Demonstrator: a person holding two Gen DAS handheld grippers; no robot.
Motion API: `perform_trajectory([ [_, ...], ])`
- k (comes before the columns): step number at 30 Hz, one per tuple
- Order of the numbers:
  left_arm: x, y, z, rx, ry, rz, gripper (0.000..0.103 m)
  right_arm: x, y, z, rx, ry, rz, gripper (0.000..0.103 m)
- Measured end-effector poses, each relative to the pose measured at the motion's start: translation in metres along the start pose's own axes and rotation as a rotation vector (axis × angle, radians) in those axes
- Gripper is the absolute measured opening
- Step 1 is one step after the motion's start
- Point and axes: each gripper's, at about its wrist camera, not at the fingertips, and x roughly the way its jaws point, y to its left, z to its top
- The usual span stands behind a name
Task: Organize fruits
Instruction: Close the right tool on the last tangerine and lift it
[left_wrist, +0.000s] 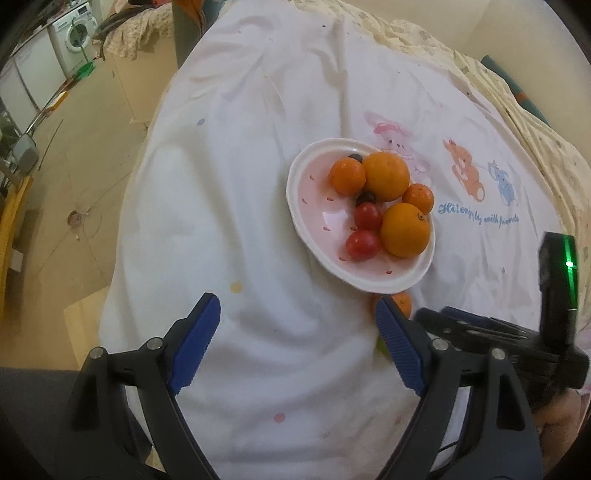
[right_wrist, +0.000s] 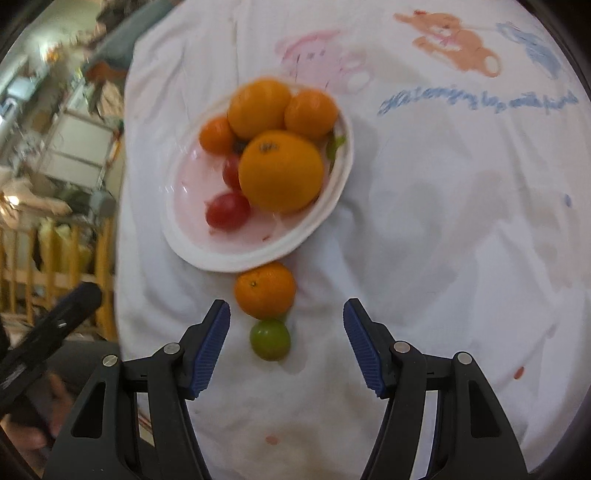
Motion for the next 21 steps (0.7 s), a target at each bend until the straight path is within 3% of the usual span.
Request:
perform_trajectory([
  [10, 0.001, 0.005, 0.001, -0.013, 0.007, -0.018, 0.083, 0.037, 0.029, 0.009, -0.085, 0.055, -0.063, 0.067],
  [12, 0.002, 0.005, 0.001, -0.012, 0.009, -0.018, 0.083, 0.039, 0.029, 0.01, -0.089, 0.055, -0.073, 0.064],
  [15, 0.003, 0.006, 0.001, -0.014, 0.016, -0.02, 0.083, 0.036, 0.027, 0.01, -0.094, 0.049, -0.08, 0.048],
  [21, 0.007, 0.001, 0.0, -0.004, 0.024, -0.036, 0.083, 0.02, 0.009, 0.008, -0.026, 0.046, -0.023, 0.047],
])
